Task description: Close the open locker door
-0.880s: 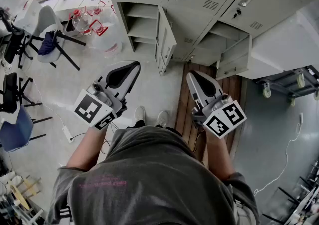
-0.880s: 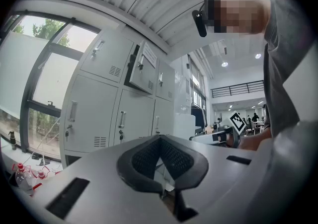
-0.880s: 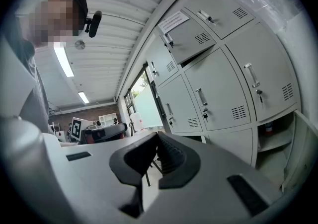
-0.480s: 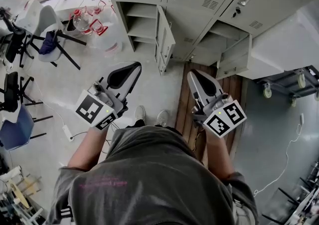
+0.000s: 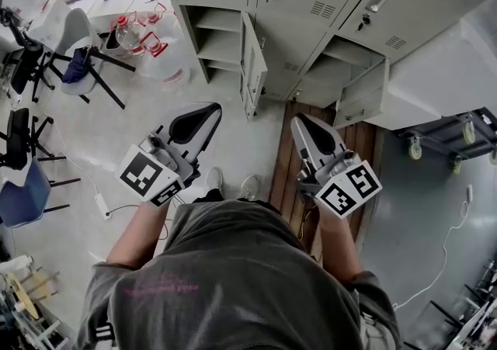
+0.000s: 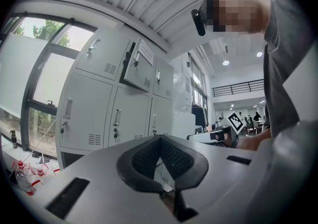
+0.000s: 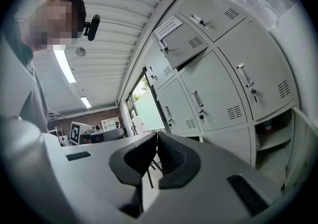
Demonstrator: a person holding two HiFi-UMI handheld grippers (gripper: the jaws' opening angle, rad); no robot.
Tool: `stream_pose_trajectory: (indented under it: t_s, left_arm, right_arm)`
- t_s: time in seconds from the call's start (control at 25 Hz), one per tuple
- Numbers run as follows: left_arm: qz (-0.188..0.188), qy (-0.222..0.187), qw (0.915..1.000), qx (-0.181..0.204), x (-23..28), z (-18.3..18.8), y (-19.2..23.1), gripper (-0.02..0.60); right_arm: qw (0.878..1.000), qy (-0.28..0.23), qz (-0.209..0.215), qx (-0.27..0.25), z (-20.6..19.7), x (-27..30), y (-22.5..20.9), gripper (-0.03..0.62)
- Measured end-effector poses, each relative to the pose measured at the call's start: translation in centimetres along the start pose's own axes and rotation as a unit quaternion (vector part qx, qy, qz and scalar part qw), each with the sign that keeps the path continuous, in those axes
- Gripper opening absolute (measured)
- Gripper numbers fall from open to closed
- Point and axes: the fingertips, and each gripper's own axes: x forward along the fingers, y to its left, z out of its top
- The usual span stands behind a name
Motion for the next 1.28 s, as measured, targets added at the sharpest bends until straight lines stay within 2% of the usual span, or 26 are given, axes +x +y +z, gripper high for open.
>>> stream_pose_trajectory:
  t_s: [0.72,1.28]
  left_arm:
    - [0.02,0.001,0.9998,-0.007,2.0,-0.6,-1.7,0.008]
    - [0.03,-0.006,0.9994,-0.014,3.5,-0.8,0.4,0.008]
  right_arm:
    - [1.0,-0.003,0.012,0.017,0.7,-1.9,-2.7,0.018]
    - [1.0,0.013,0.009,0.009,0.7,-0.2,-4.9,0.018]
